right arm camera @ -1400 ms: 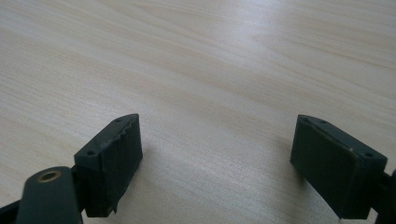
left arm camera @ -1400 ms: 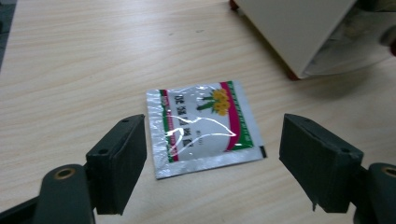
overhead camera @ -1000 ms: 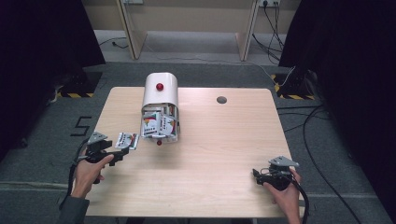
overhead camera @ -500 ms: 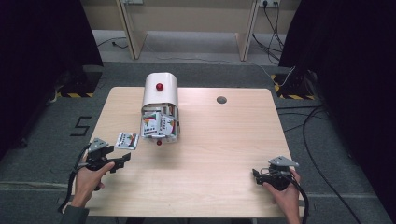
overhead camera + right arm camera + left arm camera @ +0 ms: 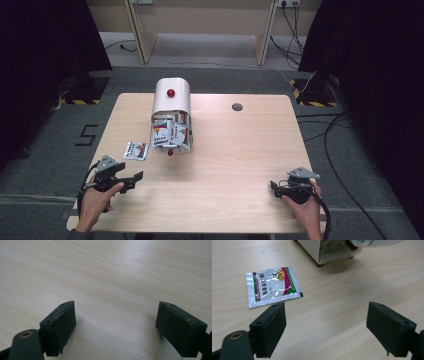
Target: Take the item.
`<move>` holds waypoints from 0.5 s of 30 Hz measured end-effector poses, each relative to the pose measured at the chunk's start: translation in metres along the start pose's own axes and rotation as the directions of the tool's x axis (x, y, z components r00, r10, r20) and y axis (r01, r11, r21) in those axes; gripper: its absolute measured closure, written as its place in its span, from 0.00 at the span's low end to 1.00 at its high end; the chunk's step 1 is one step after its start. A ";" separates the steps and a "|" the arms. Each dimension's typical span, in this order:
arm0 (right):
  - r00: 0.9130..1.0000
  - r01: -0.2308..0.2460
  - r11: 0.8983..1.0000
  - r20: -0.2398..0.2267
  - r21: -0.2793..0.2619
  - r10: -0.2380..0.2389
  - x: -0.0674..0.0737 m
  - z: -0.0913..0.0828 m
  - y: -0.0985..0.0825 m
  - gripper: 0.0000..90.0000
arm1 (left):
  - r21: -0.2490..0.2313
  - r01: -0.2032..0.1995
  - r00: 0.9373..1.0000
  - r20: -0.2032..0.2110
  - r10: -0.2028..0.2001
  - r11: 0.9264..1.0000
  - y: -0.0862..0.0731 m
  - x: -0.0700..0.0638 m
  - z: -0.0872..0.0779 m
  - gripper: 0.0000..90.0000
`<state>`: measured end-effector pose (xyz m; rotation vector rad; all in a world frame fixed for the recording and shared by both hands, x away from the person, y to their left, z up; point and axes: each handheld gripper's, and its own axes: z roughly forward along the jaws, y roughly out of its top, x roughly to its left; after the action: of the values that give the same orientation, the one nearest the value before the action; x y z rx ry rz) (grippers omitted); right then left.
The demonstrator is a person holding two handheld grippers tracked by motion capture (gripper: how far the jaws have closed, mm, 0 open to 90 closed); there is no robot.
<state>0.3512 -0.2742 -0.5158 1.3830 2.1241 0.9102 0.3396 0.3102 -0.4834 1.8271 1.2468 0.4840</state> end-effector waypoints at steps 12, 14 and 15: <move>1.000 0.000 1.000 0.000 0.000 0.000 0.000 0.000 0.000 0.19 | -0.001 -0.027 1.000 -0.006 0.027 1.000 -0.016 -0.009 -0.002 0.18; 1.000 0.000 1.000 0.000 0.000 0.000 0.000 0.000 0.000 0.19 | -0.006 -0.023 1.000 -0.004 0.023 1.000 -0.020 -0.009 -0.001 0.18; 1.000 0.000 1.000 0.000 0.000 0.000 0.000 0.000 0.000 0.19 | -0.003 -0.031 0.999 -0.005 0.031 1.000 -0.022 -0.010 -0.001 0.18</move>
<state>0.3512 -0.2742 -0.5158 1.3832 2.1239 0.9101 0.3228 0.3051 -0.4991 1.8465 1.2222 0.5081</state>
